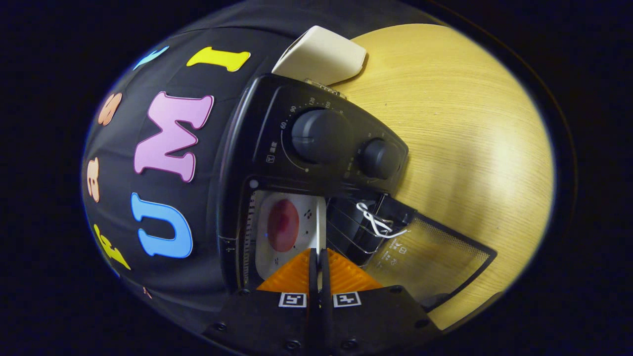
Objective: Open the toaster oven, put the food inside, and close the toaster oven door.
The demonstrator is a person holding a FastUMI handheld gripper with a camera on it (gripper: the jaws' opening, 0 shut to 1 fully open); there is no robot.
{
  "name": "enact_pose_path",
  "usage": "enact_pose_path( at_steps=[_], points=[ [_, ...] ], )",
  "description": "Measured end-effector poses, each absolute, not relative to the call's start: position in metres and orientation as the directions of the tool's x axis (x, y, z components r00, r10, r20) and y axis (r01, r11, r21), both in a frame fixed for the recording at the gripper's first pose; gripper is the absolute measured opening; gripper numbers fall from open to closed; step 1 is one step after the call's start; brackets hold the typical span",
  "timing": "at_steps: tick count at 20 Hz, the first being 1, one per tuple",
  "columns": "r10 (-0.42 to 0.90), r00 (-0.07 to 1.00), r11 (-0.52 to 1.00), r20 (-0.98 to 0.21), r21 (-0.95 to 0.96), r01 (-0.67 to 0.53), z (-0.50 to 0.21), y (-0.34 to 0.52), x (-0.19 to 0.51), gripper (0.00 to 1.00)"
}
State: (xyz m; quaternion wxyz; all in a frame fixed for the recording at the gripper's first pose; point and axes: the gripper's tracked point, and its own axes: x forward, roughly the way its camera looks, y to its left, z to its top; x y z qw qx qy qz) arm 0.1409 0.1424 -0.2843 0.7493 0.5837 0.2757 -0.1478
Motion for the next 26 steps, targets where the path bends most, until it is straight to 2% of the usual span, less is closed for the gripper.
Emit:
enact_pose_path(
  at_steps=[3,9,12,13,14,15,16,20,26],
  points=[
    [0.092,0.8,0.258,-0.593,0.79,0.556,-0.289,0.151,0.144,0.05],
    [0.107,0.831,0.271,-0.546,0.82,0.504,-0.281,0.162,0.159,0.07],
    [0.172,0.835,0.277,-0.522,0.839,0.467,-0.273,0.174,0.156,0.15],
    [0.189,0.835,0.295,-0.516,0.841,0.453,-0.272,0.174,0.154,0.2],
    [0.199,0.839,0.308,-0.506,0.845,0.437,-0.267,0.175,0.148,0.3],
    [0.205,0.844,0.32,-0.496,0.849,0.421,-0.263,0.174,0.144,0.3],
    [0.214,0.845,0.331,-0.49,0.851,0.409,-0.259,0.175,0.139,0.39],
    [0.294,0.816,0.387,-0.498,0.842,0.375,-0.255,0.183,0.11,1.0],
    [0.34,0.765,0.565,-0.547,0.769,0.299,-0.256,0.19,0.058,0.98]
  ],
)
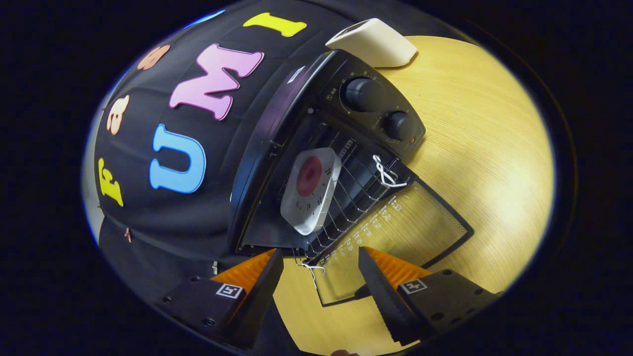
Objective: Open the toaster oven, put the food inside, and close the toaster oven door.
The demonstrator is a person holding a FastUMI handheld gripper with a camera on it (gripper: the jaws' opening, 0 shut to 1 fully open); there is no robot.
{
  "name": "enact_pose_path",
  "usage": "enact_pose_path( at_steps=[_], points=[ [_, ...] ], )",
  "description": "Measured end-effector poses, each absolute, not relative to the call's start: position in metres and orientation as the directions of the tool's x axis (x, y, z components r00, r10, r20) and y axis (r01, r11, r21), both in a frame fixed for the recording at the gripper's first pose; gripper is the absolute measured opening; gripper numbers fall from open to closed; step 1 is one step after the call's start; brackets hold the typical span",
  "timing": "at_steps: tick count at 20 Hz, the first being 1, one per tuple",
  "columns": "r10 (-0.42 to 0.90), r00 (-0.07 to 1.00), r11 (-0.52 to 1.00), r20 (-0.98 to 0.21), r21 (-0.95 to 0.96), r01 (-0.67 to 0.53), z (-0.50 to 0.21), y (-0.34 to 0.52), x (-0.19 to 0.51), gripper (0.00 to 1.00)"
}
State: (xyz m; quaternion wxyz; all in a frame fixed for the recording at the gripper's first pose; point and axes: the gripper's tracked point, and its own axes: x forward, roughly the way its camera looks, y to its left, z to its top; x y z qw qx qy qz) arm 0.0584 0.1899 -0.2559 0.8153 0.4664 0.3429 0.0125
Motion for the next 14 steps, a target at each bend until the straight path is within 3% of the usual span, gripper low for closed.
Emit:
enact_pose_path(
  at_steps=[10,14],
  points=[
    [0.358,0.723,0.881,-0.591,0.47,-0.052,-0.26,0.203,-0.005,0.99],
    [0.288,0.718,0.951,-0.633,0.277,-0.137,-0.275,0.187,-0.024,0.99]
  ],
)
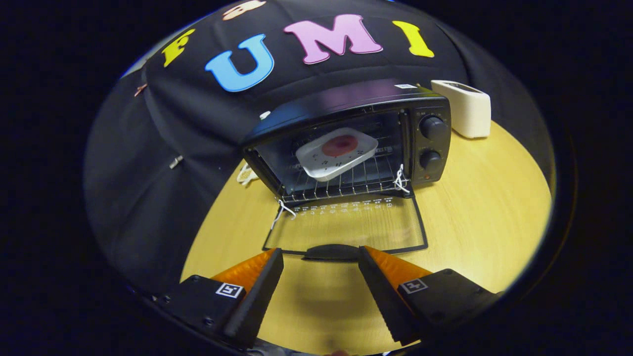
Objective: Open the toaster oven, put the food inside, and close the toaster oven door.
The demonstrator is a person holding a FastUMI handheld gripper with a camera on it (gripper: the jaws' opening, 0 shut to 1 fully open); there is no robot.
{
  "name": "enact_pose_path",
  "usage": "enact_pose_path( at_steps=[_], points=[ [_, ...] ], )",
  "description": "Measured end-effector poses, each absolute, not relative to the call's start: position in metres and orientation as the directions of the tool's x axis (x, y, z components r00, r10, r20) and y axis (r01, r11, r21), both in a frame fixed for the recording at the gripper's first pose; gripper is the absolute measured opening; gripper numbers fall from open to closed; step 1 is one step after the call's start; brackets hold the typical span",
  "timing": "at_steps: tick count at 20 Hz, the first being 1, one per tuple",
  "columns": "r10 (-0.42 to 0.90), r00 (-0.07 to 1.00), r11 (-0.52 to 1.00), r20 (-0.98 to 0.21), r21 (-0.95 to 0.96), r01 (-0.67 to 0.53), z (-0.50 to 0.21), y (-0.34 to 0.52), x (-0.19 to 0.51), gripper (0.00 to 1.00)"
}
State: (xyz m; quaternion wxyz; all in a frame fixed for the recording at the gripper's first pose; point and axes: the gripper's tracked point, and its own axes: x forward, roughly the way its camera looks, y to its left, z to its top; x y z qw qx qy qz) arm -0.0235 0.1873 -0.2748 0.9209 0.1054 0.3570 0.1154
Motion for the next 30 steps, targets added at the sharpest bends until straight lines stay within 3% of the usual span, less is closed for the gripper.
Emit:
enact_pose_path(
  at_steps=[11,20,30],
  points=[
    [0.042,0.624,0.999,-0.78,0.05,-0.005,-0.344,0.149,-0.044,0.99],
    [-0.028,0.602,0.994,-0.798,0.039,0.098,-0.369,0.168,-0.018,0.99],
    [-0.042,0.641,0.999,-0.766,-0.054,0.001,-0.358,0.171,-0.01,0.98]
  ],
)
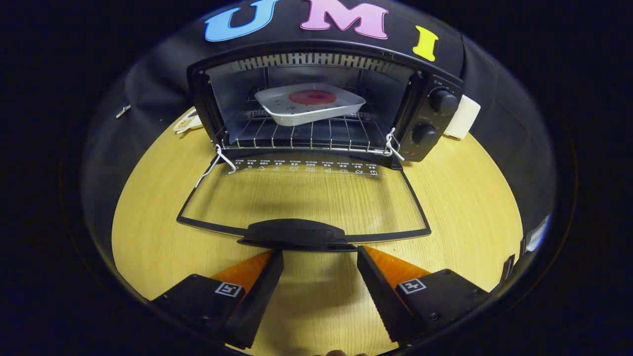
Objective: Open the toaster oven, put the food inside, and close the toaster oven door.
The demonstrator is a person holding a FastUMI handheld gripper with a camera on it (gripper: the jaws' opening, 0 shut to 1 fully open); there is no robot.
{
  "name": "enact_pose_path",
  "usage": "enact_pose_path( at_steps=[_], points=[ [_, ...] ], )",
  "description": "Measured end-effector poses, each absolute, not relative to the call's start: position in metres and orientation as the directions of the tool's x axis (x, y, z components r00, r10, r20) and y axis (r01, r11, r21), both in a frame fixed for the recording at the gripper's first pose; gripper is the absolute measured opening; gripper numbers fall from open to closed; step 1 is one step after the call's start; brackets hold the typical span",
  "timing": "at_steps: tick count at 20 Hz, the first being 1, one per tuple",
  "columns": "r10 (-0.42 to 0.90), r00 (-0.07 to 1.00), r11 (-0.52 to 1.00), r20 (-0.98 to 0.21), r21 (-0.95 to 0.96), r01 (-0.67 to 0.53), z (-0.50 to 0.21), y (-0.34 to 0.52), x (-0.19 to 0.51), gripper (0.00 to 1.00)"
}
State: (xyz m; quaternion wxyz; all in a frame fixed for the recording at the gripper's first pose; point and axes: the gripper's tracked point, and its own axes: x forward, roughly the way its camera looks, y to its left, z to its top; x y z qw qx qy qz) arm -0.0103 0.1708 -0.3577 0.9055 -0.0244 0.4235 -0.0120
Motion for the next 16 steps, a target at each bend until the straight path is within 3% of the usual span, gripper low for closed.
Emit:
enact_pose_path(
  at_steps=[9,16],
  points=[
    [0.022,0.707,0.996,-0.707,0.081,0.049,-0.295,0.178,-0.011,0.99],
    [0.057,0.823,0.989,-0.565,0.144,0.031,-0.211,0.166,0.013,0.99]
  ],
)
